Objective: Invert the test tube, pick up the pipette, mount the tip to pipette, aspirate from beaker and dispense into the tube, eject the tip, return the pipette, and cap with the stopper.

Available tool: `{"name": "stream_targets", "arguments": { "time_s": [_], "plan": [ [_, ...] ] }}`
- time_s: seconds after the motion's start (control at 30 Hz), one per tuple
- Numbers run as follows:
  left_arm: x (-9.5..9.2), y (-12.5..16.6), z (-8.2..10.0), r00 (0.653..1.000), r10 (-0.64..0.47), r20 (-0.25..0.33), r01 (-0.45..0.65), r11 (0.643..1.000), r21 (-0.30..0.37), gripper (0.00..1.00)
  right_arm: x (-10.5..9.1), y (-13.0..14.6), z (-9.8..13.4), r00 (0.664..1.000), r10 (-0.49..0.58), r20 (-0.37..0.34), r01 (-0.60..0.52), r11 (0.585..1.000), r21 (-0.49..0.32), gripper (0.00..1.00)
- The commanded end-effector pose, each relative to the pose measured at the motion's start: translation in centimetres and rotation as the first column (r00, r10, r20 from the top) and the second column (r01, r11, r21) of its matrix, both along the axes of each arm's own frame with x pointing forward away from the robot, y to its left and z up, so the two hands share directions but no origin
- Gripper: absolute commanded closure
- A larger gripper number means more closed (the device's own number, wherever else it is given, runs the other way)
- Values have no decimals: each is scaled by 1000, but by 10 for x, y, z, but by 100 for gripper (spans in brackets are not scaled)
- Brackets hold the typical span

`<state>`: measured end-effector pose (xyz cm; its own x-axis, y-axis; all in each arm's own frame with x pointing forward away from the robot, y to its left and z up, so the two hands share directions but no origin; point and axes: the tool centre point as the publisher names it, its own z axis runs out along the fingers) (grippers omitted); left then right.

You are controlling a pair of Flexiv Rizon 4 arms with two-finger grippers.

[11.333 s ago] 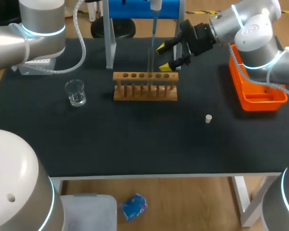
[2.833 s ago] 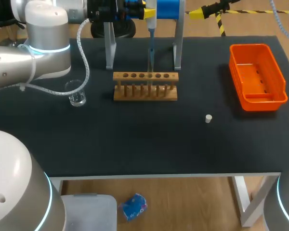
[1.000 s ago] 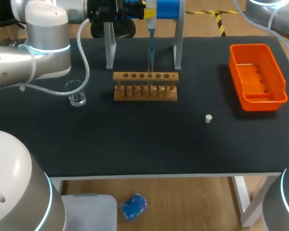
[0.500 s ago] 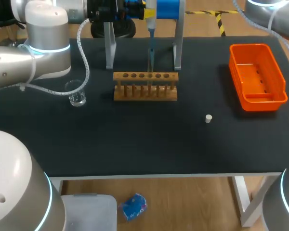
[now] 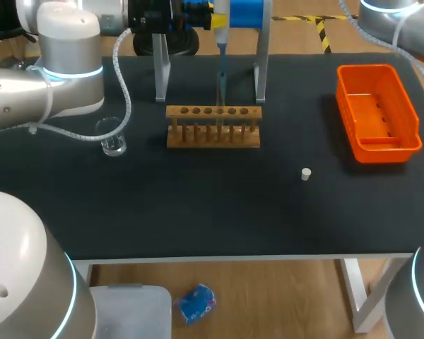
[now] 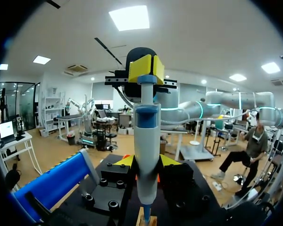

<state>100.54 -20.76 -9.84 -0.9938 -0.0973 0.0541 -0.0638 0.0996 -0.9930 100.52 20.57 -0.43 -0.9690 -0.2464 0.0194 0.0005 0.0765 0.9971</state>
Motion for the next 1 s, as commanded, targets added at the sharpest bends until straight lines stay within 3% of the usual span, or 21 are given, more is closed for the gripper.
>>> {"name": "stream_targets", "arguments": {
  "time_s": [0.03, 1.0],
  "plan": [
    [1, -1, 2, 1000, 1, 2, -1, 1000, -1, 100, 0, 0, -5, 1000, 1, -2, -1, 1000, 0, 100],
    [1, -1, 2, 1000, 1, 2, -1, 1000, -1, 100, -4, 0, -27, 998, 8, -60, -8, 1000, 4, 100]
  ]
}}
